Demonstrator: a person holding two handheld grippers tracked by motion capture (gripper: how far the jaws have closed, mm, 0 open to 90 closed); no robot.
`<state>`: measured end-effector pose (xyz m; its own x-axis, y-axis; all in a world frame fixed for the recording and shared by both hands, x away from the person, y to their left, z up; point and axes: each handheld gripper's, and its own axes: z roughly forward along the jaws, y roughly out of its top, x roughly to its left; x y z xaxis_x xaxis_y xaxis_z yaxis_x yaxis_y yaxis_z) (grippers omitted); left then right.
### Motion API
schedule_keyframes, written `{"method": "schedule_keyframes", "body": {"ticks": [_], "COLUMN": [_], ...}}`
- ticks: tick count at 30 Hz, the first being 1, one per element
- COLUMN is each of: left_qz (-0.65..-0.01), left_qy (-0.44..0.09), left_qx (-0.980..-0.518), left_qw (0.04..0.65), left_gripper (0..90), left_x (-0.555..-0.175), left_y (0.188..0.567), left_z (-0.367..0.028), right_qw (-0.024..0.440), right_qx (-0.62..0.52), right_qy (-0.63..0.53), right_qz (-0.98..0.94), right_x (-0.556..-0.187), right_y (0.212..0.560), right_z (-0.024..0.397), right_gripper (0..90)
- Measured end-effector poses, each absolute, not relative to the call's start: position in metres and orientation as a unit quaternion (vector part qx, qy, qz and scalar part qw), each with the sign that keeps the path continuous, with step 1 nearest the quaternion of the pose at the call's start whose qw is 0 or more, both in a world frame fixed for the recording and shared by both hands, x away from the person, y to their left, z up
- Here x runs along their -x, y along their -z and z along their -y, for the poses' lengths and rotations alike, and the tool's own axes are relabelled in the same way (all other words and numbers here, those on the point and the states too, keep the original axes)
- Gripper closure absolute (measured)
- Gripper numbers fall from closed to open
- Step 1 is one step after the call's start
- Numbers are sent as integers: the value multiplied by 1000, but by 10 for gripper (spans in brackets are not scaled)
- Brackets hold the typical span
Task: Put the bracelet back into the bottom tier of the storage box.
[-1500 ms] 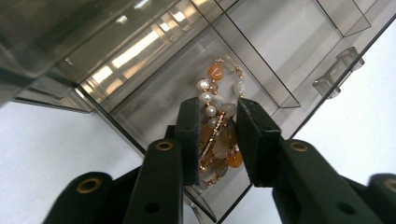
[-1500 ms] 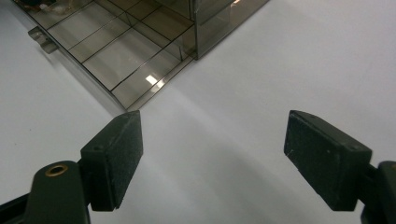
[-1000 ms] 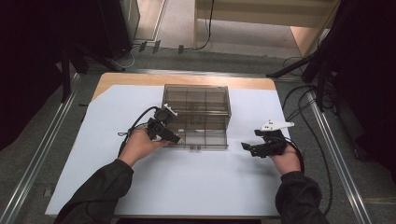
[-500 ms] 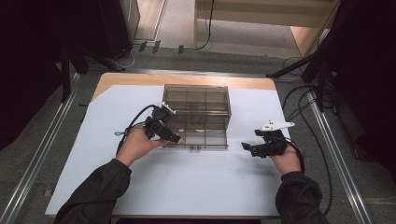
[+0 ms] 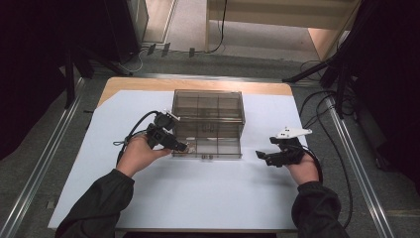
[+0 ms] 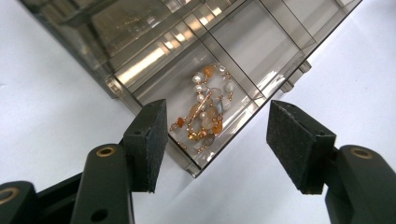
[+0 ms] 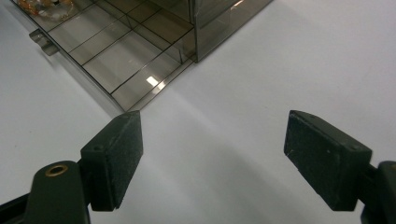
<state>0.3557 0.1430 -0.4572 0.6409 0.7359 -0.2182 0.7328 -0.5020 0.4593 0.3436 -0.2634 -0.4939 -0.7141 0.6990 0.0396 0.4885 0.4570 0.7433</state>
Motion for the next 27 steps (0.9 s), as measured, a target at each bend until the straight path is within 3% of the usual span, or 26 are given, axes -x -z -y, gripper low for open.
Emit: {"method": "schedule_keyframes", "body": {"ticks": [27], "left_qz": [-455], "left_qy": [-33], "left_qx": [-842], "left_qw": [290], "left_gripper": [368], "left_x": [-338], "left_y": [452], "left_z": [-191], "right_qw": [134], "right_qx": [-349], "right_qy": [-387], "right_qz": [-843], "right_x": [-350], "right_y": [494], "right_z": [259], "right_gripper": [209]}}
